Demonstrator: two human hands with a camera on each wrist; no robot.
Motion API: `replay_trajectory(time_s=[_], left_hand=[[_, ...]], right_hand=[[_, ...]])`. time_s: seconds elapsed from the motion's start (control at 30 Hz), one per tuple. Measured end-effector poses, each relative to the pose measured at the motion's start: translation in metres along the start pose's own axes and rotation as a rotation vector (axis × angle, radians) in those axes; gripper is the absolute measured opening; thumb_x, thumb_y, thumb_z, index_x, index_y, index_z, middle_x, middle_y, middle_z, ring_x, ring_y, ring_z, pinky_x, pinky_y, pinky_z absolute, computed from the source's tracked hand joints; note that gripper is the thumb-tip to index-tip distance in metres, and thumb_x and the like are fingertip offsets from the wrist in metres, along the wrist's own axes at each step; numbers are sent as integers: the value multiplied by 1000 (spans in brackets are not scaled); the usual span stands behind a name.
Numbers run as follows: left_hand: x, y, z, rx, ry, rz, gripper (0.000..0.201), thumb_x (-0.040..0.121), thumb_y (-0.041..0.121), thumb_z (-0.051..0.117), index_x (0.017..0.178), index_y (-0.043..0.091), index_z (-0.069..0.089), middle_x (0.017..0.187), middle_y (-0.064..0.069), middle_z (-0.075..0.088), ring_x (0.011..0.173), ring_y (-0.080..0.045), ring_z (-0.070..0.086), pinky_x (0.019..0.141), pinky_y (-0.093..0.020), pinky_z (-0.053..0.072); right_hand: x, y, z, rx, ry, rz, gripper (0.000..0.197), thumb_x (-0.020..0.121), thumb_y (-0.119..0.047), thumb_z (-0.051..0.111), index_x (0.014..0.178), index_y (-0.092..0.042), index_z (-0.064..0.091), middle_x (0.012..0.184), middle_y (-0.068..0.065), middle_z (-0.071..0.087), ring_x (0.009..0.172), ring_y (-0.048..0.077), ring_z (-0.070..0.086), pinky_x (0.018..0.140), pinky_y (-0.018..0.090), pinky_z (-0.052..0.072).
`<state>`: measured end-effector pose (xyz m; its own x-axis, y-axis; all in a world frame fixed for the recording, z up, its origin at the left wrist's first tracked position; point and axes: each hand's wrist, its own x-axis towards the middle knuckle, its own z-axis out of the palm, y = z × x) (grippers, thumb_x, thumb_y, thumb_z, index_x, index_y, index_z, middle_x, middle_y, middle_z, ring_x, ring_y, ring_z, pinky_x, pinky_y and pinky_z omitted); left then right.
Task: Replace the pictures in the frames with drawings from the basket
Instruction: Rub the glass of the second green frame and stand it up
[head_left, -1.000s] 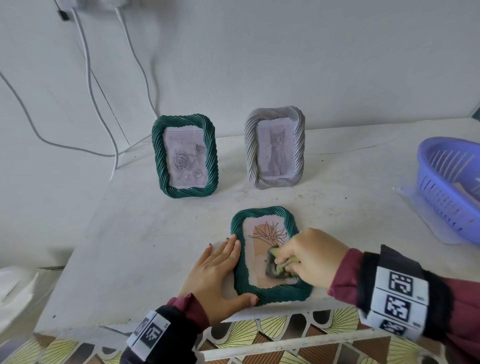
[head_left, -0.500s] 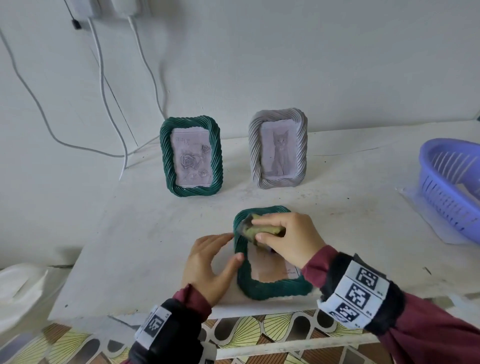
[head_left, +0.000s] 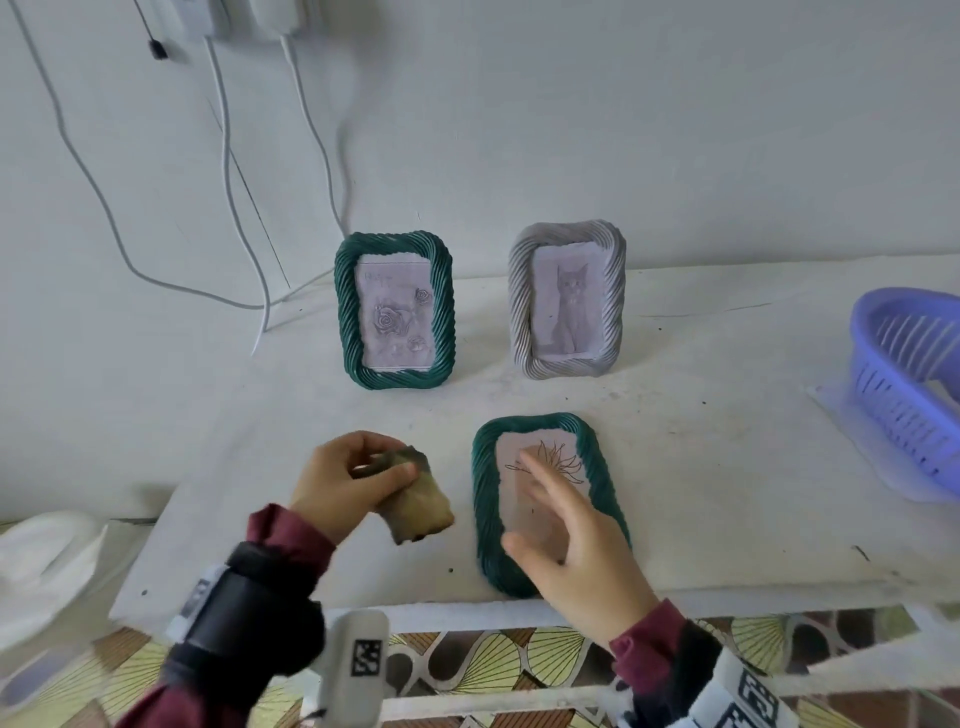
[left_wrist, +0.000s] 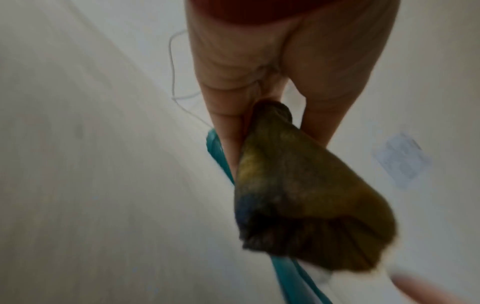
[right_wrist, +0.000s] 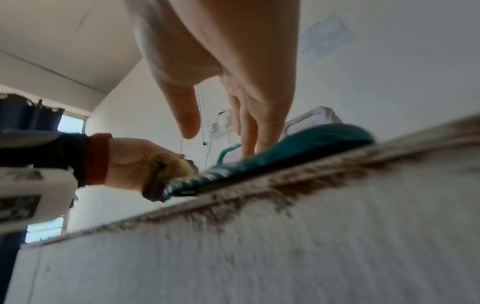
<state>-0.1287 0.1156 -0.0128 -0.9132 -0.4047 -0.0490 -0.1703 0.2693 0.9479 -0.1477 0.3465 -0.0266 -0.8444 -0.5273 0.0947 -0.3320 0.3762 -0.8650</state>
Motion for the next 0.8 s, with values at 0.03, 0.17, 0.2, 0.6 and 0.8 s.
replay_trajectory(time_s=[0.03, 0.17, 0.2, 0.6, 0.8], left_hand=[[4, 1, -13, 14, -44, 5, 22, 64, 5, 79, 78, 14, 66, 71, 1, 69, 68, -14, 62, 60, -20, 53], [22, 1, -52, 185, -163, 10, 27, 53, 20, 71, 79, 12, 67, 62, 9, 69, 60, -1, 61, 57, -10, 48], [26, -2, -56, 248, -174, 7, 25, 54, 22, 70, 77, 15, 68, 60, 11, 68, 60, -2, 60, 56, -8, 47], [-4, 7, -16, 722, 33, 380, 67, 64, 57, 46, 113, 15, 62, 124, -11, 57, 126, -30, 43, 103, -38, 31], [-45, -11, 52, 688, -330, 267, 93, 69, 73, 30, 146, 26, 9, 154, 5, 10, 138, -4, -5, 113, -23, 2]], right_hand=[[-3, 6, -1, -65, 16, -8, 72, 83, -26, 65, 132, -51, 18, 127, -35, 31, 120, -15, 36, 99, 4, 28], [-11, 24, -6, -144, 106, -22, 62, 85, -19, 62, 131, -42, 28, 131, -29, 35, 122, -10, 36, 102, 8, 30], [-12, 26, -7, -153, 135, -35, 59, 85, -17, 62, 129, -41, 31, 129, -27, 38, 120, -12, 36, 98, 2, 28], [-7, 42, -18, -361, 260, 115, 53, 88, -29, 56, 138, -22, 39, 142, -1, 41, 137, 20, 25, 111, 32, 24], [-7, 43, -16, -289, 256, 171, 55, 92, -29, 50, 142, -21, 29, 146, 2, 35, 140, 19, 17, 116, 34, 10]])
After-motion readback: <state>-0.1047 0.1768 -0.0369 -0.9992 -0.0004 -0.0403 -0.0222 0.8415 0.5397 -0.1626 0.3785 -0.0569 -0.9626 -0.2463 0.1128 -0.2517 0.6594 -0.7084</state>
